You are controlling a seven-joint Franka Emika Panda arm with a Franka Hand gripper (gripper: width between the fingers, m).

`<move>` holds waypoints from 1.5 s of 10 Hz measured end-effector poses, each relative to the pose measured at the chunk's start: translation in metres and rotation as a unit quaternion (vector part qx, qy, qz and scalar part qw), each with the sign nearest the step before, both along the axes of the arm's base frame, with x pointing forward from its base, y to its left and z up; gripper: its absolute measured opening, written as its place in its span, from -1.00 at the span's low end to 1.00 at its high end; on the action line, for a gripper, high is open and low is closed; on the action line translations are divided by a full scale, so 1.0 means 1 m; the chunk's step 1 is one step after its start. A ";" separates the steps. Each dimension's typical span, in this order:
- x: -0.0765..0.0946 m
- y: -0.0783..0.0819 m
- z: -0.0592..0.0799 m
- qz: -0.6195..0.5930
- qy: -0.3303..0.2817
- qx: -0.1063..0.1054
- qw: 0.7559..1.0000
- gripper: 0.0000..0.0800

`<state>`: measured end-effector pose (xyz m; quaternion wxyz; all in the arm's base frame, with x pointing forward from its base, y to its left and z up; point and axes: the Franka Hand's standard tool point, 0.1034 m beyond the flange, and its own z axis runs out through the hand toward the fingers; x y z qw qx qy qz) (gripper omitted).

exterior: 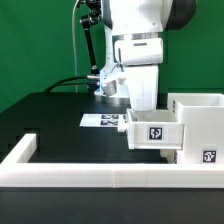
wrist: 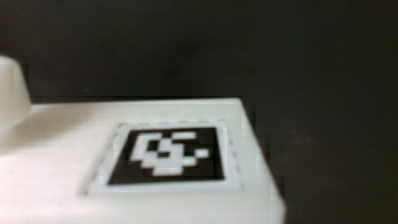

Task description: Assemble drawer

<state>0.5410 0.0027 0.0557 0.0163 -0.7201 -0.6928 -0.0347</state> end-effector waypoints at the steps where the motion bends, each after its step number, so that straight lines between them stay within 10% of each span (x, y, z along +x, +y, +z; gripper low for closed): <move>1: 0.001 0.005 0.000 0.004 0.000 0.001 1.000 -0.89; 8: 0.000 0.014 0.000 0.019 -0.001 0.002 1.000 -0.89; 11: -0.001 0.011 0.013 0.015 -0.003 -0.003 1.000 -0.32; 13: 0.001 0.009 0.032 0.015 -0.004 -0.011 1.000 0.45; 15: 0.004 -0.003 0.041 0.016 0.000 -0.015 1.000 0.59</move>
Offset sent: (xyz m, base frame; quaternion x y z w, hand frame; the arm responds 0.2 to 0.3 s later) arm 0.0066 0.0201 -0.0085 0.0029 -0.0255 -0.0602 0.9979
